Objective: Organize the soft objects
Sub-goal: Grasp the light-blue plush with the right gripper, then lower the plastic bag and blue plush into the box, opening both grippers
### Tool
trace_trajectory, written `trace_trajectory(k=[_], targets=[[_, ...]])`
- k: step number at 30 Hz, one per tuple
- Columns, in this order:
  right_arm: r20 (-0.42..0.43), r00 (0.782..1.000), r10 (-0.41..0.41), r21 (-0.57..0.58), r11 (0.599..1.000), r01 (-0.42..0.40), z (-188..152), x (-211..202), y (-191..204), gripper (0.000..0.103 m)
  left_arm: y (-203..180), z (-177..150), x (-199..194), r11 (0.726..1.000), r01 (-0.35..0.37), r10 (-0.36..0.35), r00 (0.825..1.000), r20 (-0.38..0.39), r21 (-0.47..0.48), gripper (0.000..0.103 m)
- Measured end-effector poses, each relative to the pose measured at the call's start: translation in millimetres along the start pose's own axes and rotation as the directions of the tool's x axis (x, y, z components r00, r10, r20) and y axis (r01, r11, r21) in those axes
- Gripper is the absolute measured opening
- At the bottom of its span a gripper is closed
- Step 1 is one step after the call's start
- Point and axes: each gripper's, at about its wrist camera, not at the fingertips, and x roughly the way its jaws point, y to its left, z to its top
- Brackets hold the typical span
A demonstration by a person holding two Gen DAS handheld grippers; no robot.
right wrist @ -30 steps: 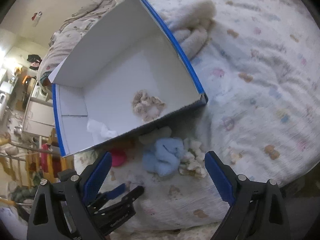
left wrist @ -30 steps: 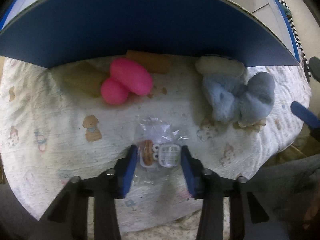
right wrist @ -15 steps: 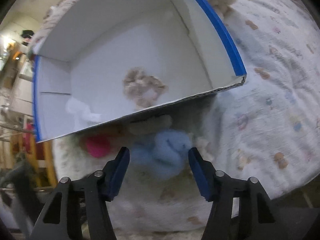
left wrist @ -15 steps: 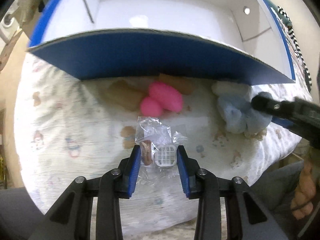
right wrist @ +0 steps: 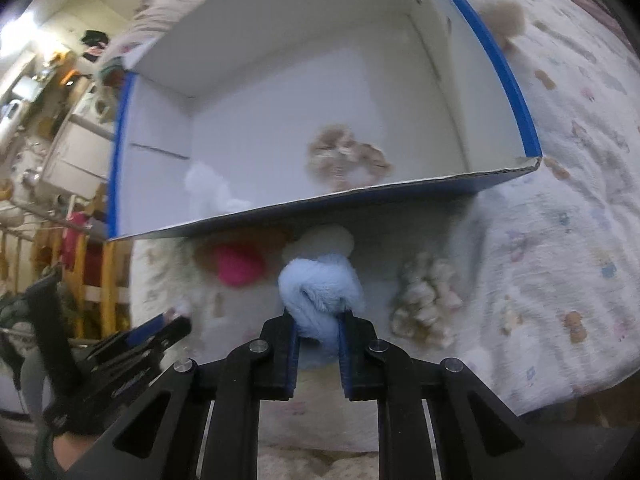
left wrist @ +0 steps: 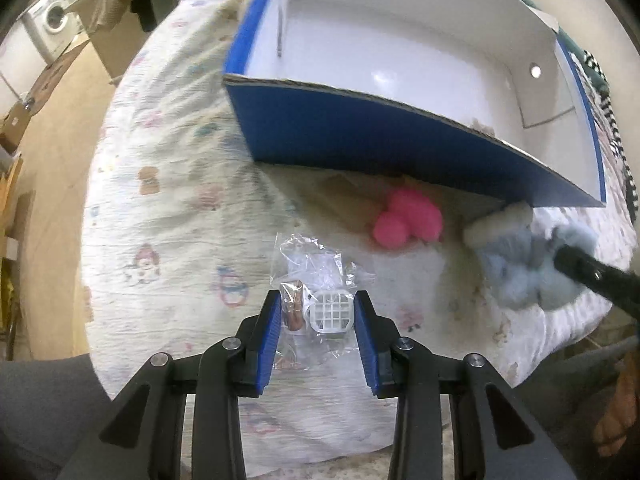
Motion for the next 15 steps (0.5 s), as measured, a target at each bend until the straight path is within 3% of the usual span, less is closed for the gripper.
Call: trace_trajectory(k=[8,15], targets=[[0.022,0.995,0.100,-0.035,0.994,-0.099,-20.3,-10.3,18.7,0.018,12.9,-7.1,-11.7,0.999,-0.046,0.047,0.998,0.034,-0.015,0.032],[0.047,0.985,0.168,-0.025,0.986,-0.167,-27.4,-24.1,21.4,0.018,-19.6,-0.5,-33.1,0.999,-0.049,0.049,0.994,0.100,-0.002,0.032]])
